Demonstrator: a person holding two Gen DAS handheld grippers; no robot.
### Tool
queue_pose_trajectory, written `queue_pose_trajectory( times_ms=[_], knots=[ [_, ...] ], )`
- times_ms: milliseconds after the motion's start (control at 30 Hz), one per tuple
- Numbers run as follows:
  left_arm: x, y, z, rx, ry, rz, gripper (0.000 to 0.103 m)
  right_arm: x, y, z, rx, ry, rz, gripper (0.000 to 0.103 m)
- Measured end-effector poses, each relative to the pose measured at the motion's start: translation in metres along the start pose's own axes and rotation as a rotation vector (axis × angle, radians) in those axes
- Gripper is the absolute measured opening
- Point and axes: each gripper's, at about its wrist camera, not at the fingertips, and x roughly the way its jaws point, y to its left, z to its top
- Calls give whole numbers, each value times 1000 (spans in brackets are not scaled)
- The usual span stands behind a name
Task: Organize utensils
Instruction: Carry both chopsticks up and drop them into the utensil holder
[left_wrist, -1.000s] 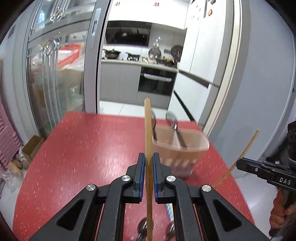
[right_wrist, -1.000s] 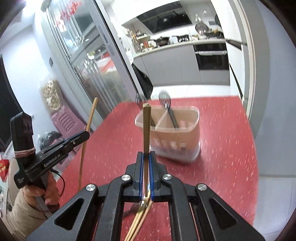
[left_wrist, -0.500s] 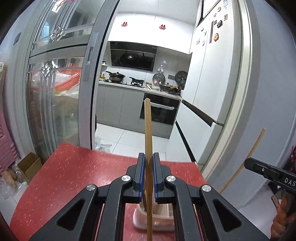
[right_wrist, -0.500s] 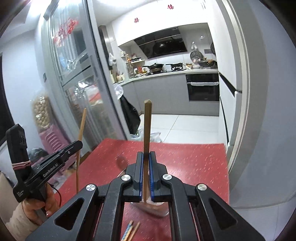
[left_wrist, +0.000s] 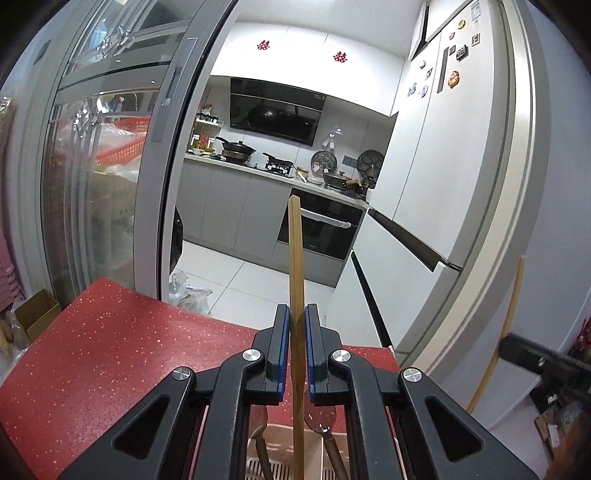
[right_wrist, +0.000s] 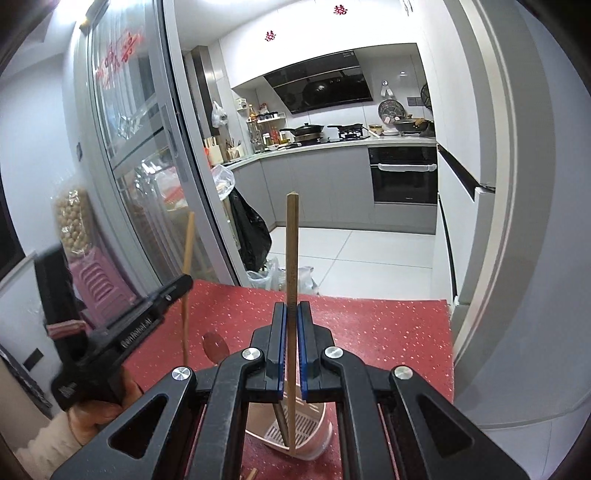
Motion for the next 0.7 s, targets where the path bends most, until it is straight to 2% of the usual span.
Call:
queue_pose_trajectory(
  times_ms=[300, 500, 700],
  knots=[
    [10, -4, 1, -1, -45, -1, 33, 9, 1, 6, -8, -7, 21, 6],
    [21, -3, -17, 14, -73, 12, 33, 28, -5, -11, -13, 11, 2, 6],
    [33, -9, -37, 80, -87, 43, 33, 45, -10, -31, -32, 36, -11, 6]
  ],
)
